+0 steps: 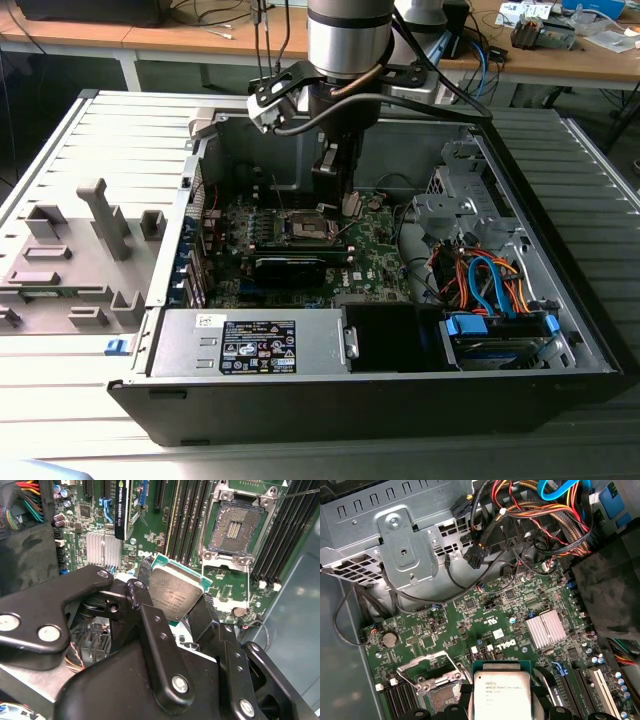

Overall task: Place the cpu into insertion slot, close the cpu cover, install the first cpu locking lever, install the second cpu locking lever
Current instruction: 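Place the cpu into insertion slot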

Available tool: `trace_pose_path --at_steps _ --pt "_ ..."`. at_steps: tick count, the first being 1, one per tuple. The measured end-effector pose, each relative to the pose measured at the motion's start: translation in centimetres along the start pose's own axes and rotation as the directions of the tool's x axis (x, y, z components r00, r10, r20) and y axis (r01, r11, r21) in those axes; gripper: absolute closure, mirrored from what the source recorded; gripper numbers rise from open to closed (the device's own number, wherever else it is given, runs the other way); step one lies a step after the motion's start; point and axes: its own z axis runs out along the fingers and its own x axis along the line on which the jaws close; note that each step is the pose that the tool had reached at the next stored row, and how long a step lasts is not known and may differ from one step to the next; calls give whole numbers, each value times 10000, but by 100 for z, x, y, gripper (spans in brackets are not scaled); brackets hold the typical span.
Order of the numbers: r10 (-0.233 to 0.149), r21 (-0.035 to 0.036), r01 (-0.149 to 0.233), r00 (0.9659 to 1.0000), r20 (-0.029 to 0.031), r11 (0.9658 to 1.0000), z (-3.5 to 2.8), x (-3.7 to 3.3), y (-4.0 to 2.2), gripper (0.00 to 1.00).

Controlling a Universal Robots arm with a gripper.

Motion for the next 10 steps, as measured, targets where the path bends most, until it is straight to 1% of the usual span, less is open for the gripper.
trace_pose_path --at_steps 10 --pt "81 2 -81 10000 7 10000 2 0 0 45"
